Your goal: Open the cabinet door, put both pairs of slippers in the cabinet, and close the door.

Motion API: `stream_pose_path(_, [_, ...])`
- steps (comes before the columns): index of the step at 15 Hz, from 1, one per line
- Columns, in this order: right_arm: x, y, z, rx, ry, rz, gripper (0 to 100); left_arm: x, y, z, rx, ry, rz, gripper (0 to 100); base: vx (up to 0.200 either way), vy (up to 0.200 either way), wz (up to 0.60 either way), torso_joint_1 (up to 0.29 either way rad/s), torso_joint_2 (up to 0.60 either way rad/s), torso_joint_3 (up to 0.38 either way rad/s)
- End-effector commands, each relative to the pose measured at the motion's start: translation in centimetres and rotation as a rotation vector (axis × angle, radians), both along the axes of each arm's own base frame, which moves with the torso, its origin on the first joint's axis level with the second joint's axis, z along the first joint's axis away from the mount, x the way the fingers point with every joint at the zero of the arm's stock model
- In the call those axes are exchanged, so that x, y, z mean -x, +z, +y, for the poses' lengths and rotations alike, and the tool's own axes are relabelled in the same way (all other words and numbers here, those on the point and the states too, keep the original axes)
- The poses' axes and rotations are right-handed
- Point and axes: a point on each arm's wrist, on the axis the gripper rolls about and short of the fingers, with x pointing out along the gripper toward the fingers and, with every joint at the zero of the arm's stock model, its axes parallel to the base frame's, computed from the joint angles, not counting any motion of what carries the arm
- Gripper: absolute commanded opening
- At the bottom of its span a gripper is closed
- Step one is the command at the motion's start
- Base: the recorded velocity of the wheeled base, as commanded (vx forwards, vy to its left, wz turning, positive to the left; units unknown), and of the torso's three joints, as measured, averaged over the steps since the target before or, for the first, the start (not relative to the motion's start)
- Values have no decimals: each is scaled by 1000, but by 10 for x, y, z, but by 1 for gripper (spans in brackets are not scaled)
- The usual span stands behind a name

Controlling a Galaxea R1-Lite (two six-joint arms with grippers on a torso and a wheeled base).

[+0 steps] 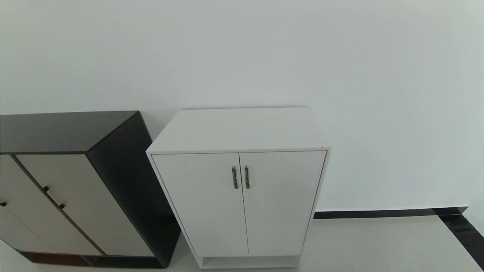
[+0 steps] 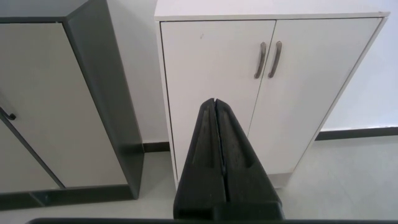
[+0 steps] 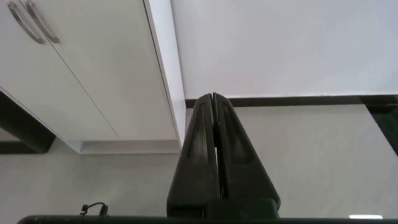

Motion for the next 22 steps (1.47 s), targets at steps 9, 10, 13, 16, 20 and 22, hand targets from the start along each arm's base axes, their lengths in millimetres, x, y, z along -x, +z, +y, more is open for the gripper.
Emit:
stream_pose_path(9, [10,-1,0,37,102,-123,0,0,0,0,-2,0,0,0,0,0,0,0,0,0])
stream_pose_path(10, [10,0,-2,51,-22,-123,0,0,0,0,0,0,0,0,0,0,0,0,0,0])
stream_pose_path(13, [18,-1,-3,61,-160,-217,0,0,0,0,0,0,0,0,0,0,0,0,0,0])
stream_pose_path(16, [17,-8,2,48,57,-175,0,0,0,0,-2,0,0,0,0,0,0,0,0,0])
stream_pose_path(20, [17,-8,1,13,38,-181,0,0,0,0,-3,0,0,0,0,0,0,0,0,0])
stream_pose_path(22, [17,-8,1,15,38,-183,0,0,0,0,-3,2,0,0,0,0,0,0,0,0])
